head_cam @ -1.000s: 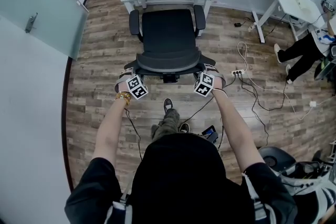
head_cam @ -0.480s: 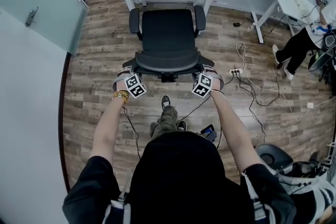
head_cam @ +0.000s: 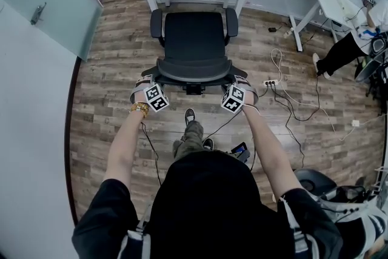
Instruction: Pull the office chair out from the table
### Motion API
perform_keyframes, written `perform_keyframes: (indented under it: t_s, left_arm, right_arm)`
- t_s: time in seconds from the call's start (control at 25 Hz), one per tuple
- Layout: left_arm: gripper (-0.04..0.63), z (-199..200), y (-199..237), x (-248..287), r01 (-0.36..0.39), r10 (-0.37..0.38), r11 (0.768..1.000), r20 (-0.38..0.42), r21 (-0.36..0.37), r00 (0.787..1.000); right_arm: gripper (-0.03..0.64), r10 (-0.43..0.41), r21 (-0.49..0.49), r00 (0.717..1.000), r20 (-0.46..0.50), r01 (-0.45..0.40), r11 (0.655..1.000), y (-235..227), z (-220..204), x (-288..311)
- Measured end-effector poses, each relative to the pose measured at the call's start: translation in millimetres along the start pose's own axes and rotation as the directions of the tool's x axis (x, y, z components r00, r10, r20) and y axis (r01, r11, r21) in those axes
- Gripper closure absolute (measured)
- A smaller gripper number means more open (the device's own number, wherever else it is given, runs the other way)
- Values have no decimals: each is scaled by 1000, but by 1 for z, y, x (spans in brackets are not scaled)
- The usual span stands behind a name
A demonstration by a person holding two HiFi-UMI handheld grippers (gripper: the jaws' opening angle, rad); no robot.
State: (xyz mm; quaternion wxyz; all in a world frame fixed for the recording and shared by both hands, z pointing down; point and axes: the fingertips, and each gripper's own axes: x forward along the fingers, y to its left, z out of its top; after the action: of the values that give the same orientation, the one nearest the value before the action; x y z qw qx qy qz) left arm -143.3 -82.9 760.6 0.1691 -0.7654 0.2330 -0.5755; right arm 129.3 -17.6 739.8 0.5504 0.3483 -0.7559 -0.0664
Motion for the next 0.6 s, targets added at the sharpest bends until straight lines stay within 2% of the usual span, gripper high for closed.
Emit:
perform_keyframes:
  t_s: [0.6]
  left_arm:
    - [417,-6,-26,-15,1,-1,1000,-27,-16,1000]
  right_arm:
    - [476,0,-2,1000,1,0,1000,25,-7,-16]
